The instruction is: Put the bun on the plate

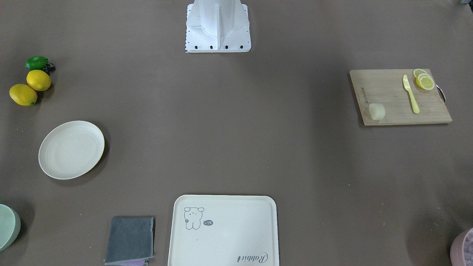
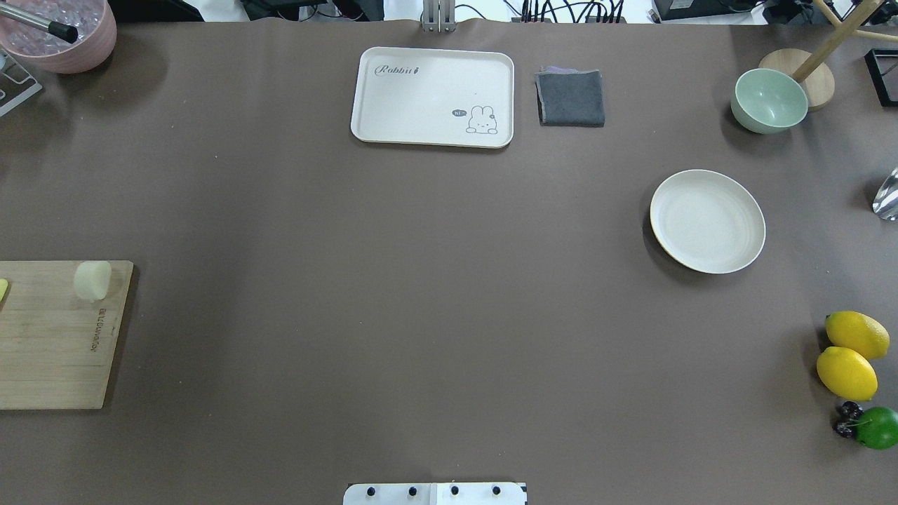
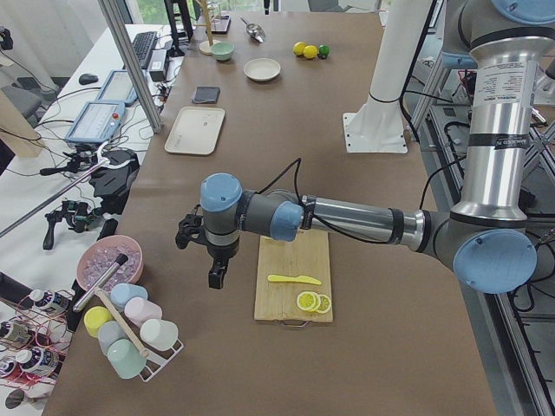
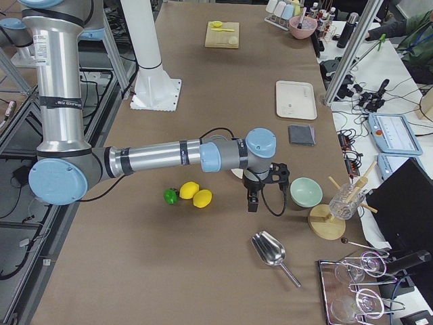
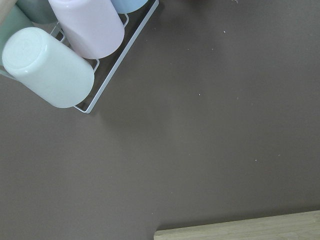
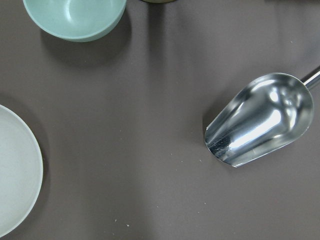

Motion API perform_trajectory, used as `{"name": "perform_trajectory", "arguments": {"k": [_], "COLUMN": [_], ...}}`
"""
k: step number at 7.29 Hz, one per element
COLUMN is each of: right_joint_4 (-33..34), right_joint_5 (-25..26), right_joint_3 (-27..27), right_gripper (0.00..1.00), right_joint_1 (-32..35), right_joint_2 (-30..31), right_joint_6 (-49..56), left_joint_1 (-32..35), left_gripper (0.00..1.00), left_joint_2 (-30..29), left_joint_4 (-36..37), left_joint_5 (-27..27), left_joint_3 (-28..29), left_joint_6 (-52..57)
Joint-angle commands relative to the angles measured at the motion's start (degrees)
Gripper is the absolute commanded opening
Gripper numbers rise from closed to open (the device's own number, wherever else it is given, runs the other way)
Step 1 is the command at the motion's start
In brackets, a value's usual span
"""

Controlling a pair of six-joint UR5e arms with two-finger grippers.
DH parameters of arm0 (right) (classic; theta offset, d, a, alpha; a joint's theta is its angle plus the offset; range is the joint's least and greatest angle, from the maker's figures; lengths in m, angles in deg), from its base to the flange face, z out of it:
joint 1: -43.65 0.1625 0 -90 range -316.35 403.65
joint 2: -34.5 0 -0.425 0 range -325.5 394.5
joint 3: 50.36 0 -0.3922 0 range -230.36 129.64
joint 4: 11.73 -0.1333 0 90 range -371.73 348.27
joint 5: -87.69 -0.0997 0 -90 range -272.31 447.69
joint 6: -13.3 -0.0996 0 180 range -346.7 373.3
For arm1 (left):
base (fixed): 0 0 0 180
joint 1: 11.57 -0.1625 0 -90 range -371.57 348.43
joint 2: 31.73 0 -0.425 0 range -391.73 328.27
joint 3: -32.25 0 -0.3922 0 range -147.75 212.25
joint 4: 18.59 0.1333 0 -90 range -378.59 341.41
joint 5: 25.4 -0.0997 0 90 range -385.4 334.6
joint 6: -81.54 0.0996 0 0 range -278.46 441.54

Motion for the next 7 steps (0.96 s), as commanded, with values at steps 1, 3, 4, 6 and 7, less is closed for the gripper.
{"name": "perform_trajectory", "arguments": {"k": [1, 3, 4, 6, 7], "right_joint_4": [0.0, -0.1, -2.3, -13.7, -19.2], "right_joint_5": [-0.1, 0.0, 0.1, 2.8, 4.4], "right_joint_3": [-2.8, -5.0, -6.5, -6.3, -5.8], "right_gripper": [1.00, 1.00, 1.00, 1.00, 1.00], "right_joint_1": [-5.0, -12.0, -14.4, -20.1, -21.8], "right_joint_2": [-4.1, -8.1, -9.2, -6.1, -1.9], "right_joint_6": [-7.5, -14.0, -15.3, -23.5, -24.5], "left_joint_1": [-0.2, -1.0, -1.1, -1.1, -1.1], "left_gripper": [0.97, 0.97, 0.97, 0.97, 0.97], "left_joint_2": [-0.5, -2.1, -2.3, -2.1, -1.9], "left_joint_4": [-0.2, -0.3, -0.2, -1.5, -5.8], "left_joint_5": [1.1, 1.1, 0.9, 1.1, 1.5], "left_joint_3": [-2.1, -3.6, -3.7, -3.1, -2.5], "left_joint_6": [0.1, 0.2, -0.1, -14.2, -15.4]}}
